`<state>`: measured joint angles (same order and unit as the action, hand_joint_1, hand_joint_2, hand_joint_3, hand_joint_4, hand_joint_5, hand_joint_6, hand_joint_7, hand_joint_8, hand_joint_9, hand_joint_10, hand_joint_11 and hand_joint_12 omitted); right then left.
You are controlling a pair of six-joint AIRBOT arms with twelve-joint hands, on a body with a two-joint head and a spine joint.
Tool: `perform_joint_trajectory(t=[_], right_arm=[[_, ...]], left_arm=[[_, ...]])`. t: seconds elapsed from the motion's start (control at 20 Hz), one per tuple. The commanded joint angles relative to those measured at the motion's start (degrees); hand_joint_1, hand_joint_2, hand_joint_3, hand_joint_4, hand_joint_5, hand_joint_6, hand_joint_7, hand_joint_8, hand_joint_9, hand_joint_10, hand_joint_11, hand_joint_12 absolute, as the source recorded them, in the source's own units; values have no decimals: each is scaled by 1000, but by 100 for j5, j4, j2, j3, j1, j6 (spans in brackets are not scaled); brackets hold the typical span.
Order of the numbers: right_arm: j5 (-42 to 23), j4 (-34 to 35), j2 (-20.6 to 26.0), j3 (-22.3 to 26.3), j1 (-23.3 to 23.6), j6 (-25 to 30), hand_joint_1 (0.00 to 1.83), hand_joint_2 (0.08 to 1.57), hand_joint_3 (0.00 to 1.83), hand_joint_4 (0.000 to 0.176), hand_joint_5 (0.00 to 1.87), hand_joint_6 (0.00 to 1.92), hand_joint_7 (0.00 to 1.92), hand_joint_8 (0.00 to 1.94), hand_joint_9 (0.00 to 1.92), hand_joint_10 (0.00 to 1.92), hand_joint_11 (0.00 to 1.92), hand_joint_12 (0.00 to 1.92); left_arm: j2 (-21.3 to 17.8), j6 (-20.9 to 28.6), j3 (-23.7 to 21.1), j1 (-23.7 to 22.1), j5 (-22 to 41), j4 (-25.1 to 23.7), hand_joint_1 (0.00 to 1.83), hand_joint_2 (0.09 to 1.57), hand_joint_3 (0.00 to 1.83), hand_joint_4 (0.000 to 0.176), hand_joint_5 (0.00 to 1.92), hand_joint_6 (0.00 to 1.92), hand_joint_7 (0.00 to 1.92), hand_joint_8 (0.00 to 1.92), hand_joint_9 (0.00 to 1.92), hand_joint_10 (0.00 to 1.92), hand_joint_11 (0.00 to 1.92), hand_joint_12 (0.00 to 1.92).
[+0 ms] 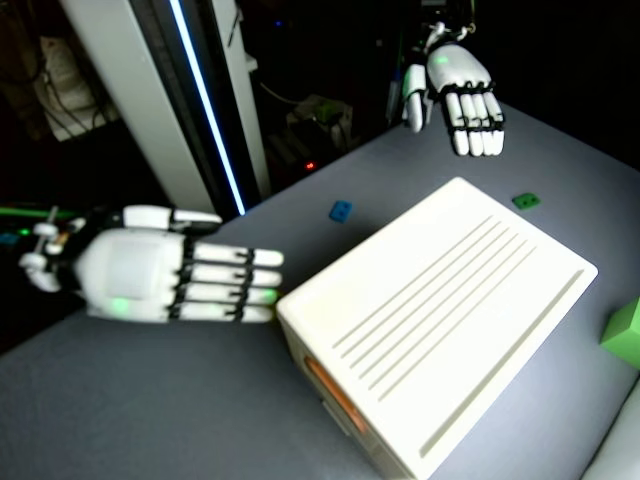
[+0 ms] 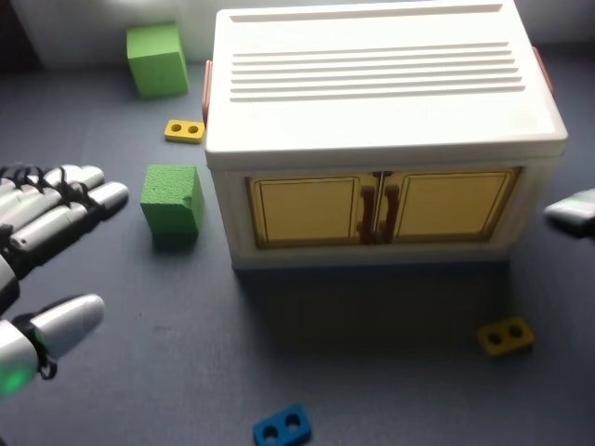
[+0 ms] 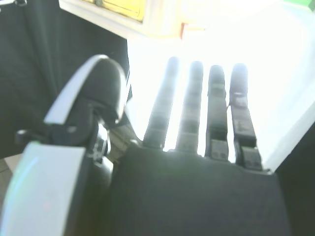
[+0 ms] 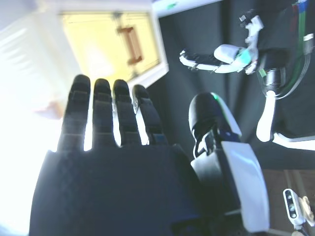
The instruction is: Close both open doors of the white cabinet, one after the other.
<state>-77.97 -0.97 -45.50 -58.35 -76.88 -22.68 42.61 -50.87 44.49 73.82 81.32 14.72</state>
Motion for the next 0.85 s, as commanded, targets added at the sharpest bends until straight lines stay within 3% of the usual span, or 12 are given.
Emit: perform_joint_trajectory(t=[0.0,0.15,0.4,0.45,0.6,0.65,0.7,0.75,0.8], right_arm=[[-1002,400,33,19,-56,-94,0,1418,0,0,0,0,0,0,0,0,30,13],[-1407,971,73,21,-187,-311,0,1490,16,0,0,0,0,0,0,0,1,0],[-2166,1560,54,-75,51,-595,24,1534,15,0,0,0,0,0,0,0,0,0],[-2195,1568,41,-119,186,-623,63,1529,4,0,4,1,0,0,0,0,26,13],[-2273,1558,-7,-191,437,-630,442,1528,0,0,96,12,56,10,45,10,52,27],[-2300,1561,-34,-233,563,-629,429,1517,0,0,89,4,74,8,57,9,60,39],[-2300,1554,-55,-266,632,-620,688,1442,0,0,133,6,162,11,148,5,11,334],[-2300,1513,-104,-333,759,-579,755,1415,0,28,157,3,250,7,244,4,1,667],[-2300,1408,-154,-412,929,-494,763,1478,17,0,274,26,274,5,272,4,0,669]], left_arm=[[10,14,60,-17,921,151,0,1564,33,0,79,7,34,5,33,8,0,274],[51,17,145,-69,1196,324,0,1556,14,0,23,1,4,1,2,1,0,15],[136,55,265,-235,1515,449,0,1571,83,0,27,3,0,0,0,0,0,0],[163,55,297,-279,1551,448,0,1571,84,0,5,0,0,0,0,0,0,0],[186,110,336,-313,1775,502,0,1555,30,0,0,0,0,0,0,0,0,0],[182,245,375,-355,1788,510,0,1548,24,0,0,0,0,0,0,0,0,0],[198,371,421,-367,1789,498,108,1541,7,0,0,0,0,0,0,0,0,0],[241,562,492,-370,1791,501,207,1520,0,0,0,0,0,0,0,0,10,8],[286,723,550,-377,1791,505,418,1530,0,133,243,1537,20,11,0,0,1,1]])
